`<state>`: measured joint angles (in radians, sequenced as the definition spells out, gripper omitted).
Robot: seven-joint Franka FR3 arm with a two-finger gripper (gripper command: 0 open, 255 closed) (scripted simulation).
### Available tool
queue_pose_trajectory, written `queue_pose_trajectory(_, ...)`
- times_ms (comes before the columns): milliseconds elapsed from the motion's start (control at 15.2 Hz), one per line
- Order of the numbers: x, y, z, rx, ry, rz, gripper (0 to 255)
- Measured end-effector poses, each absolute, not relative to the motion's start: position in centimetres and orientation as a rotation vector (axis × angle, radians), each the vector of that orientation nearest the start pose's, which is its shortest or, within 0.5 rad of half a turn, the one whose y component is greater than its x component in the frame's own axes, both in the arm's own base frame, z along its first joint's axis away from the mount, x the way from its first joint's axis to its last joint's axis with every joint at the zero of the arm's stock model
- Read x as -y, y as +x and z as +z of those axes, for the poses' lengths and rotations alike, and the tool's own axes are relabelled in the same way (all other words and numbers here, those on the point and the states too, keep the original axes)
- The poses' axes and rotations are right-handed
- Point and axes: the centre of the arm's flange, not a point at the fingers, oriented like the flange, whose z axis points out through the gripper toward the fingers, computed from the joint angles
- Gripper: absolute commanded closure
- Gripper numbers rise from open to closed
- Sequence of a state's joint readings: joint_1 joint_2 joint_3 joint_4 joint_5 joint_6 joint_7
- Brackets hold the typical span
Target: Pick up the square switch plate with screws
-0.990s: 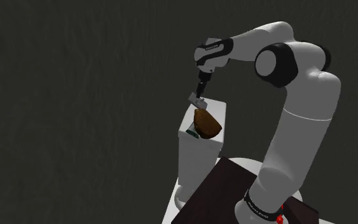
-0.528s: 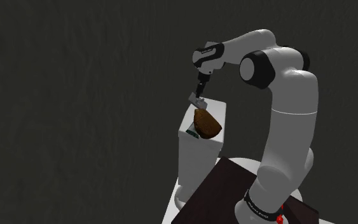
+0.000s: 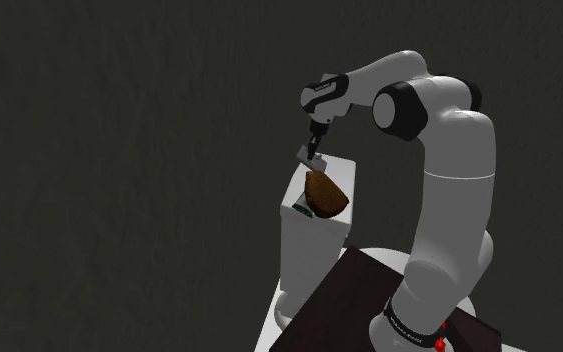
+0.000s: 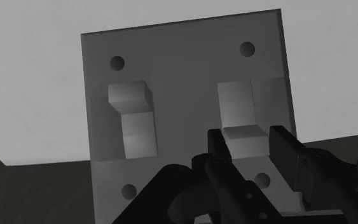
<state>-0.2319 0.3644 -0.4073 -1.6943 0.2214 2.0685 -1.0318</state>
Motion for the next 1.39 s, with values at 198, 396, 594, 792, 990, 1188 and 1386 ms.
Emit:
queue_pose_trajectory(198, 36.2, 54.7, 40.4, 0.505, -3.101, -0.095, 255)
queue_pose_trajectory(396, 36.1, 54.5, 40.2, 0.505, -3.095, -0.094, 255)
queue_pose_trajectory(594, 36.1, 54.5, 40.1, 0.494, -3.093, -0.092, 255)
queue_pose_trajectory(792, 35.9, 54.4, 40.7, 0.499, -3.093, -0.072, 255)
queue_pose_trajectory(990, 36.3, 54.4, 42.1, 0.515, -3.108, -0.028, 255)
queue_pose_trajectory(1188, 36.0, 54.5, 43.8, 0.491, -3.088, -0.068, 255)
queue_pose_trajectory(1386, 36.1, 54.6, 45.7, 0.49, -3.087, -0.078, 255)
